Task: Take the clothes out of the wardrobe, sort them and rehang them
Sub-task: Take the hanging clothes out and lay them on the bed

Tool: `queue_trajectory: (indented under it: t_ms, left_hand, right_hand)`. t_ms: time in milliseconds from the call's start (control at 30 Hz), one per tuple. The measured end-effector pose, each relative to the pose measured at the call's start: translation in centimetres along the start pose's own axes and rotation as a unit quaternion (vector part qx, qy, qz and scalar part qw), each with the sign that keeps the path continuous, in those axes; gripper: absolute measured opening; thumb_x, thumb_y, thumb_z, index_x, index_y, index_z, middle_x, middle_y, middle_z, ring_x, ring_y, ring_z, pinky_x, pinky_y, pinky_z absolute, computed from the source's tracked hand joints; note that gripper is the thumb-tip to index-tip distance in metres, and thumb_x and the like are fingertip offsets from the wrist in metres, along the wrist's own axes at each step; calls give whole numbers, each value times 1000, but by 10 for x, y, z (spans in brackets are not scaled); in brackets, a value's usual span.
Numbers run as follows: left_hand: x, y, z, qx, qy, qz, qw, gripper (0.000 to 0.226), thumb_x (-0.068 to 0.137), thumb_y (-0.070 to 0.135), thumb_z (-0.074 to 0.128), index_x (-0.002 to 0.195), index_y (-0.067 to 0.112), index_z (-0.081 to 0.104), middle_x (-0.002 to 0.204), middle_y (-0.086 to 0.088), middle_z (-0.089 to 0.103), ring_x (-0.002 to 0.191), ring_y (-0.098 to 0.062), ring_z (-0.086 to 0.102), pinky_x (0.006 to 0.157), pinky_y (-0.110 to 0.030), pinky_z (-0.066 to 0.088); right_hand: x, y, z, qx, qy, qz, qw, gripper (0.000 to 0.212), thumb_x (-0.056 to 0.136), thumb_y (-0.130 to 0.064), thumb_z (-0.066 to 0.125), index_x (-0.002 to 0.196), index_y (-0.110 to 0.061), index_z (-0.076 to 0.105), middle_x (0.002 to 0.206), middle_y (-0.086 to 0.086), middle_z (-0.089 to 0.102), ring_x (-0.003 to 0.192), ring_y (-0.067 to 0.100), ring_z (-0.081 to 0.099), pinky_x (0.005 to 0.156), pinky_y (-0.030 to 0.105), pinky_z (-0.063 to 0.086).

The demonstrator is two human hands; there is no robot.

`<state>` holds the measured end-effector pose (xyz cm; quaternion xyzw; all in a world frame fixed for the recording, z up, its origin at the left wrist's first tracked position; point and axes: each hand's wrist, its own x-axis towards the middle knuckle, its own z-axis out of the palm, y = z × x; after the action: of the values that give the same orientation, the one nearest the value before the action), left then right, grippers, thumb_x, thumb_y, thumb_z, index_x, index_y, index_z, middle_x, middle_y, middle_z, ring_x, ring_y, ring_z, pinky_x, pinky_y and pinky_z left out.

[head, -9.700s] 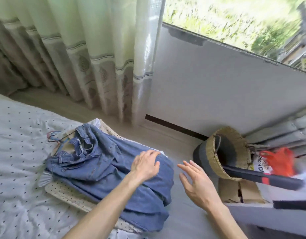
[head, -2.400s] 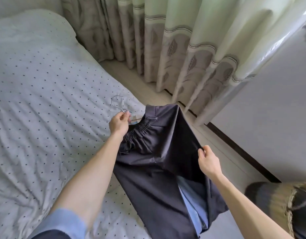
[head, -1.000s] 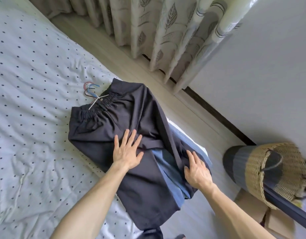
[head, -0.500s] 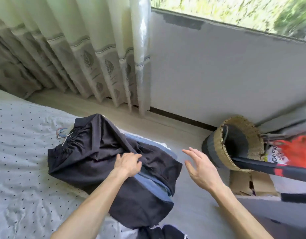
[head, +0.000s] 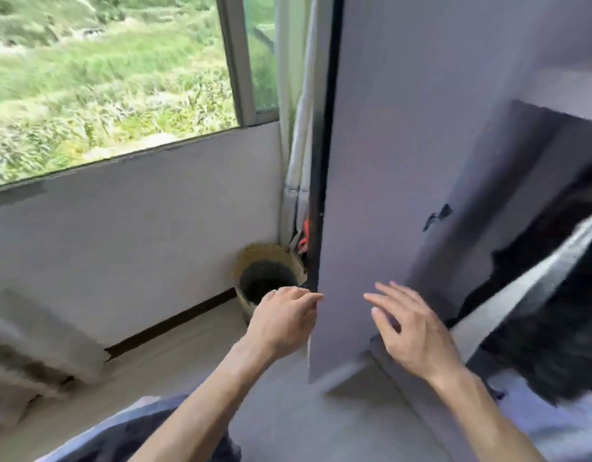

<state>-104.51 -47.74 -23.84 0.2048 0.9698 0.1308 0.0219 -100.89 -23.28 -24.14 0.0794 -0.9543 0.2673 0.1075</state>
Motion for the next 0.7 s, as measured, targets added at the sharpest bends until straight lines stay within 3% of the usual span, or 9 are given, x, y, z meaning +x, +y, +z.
queue_trajectory:
  t_ms: [233, 300, 367, 500, 600, 700]
  left_hand:
    - [111, 158, 2, -5, -25, 182, 983, 45, 101, 39, 42, 146, 43, 41, 150, 16, 44, 140, -12, 38, 112, -30, 32]
    - [139, 197, 1, -13, -32, 217, 976, 46, 101, 37, 42, 146, 43, 41, 150, 16, 44, 139, -12, 38, 110, -31, 34]
    - [167, 230, 0, -34, -43, 236, 970, 45, 101, 36, 43, 145, 42, 43, 150, 14, 44, 139, -15, 39, 109, -35, 38]
    - [227, 280, 1, -68, -47, 271, 959, 43, 101, 36, 48, 143, 35, 48, 147, 8, 48, 134, -17, 46, 109, -34, 40]
    - [270, 306, 3, -116, -77, 267, 954, 43, 101, 37, 49, 143, 32, 48, 143, 4, 49, 126, -19, 50, 105, -35, 44]
    - [306, 326, 11, -160, -124, 234, 951, 47, 100, 41, 48, 146, 31, 42, 145, 0, 45, 125, -21, 50, 107, -37, 42]
  right_hand:
    - [-45, 105, -118, -70, 158, 138, 975, 33, 99, -33, 50, 125, -26, 69, 136, -6, 60, 137, 15, 44, 113, 38, 39]
    - [-56, 125, -147, -96, 198, 171, 960, 32, 99, -33, 52, 125, -26, 69, 135, -7, 61, 136, 15, 44, 113, 35, 38]
    - [-62, 142, -172, -121, 221, 203, 946, 30, 99, -29, 56, 126, -26, 67, 137, -7, 60, 138, 14, 41, 114, 30, 33]
    - [-56, 165, -224, -186, 272, 237, 914, 36, 101, -33, 51, 134, -25, 61, 148, -3, 49, 146, 15, 29, 117, 35, 26]
    - [-33, 182, -266, -294, 351, 223, 860, 45, 99, -35, 46, 141, -23, 53, 156, 5, 38, 149, 24, 24, 119, 45, 24]
    - [-5, 203, -303, -368, 374, 256, 812, 56, 97, -39, 43, 150, -23, 40, 162, 8, 27, 151, 28, 17, 120, 54, 16]
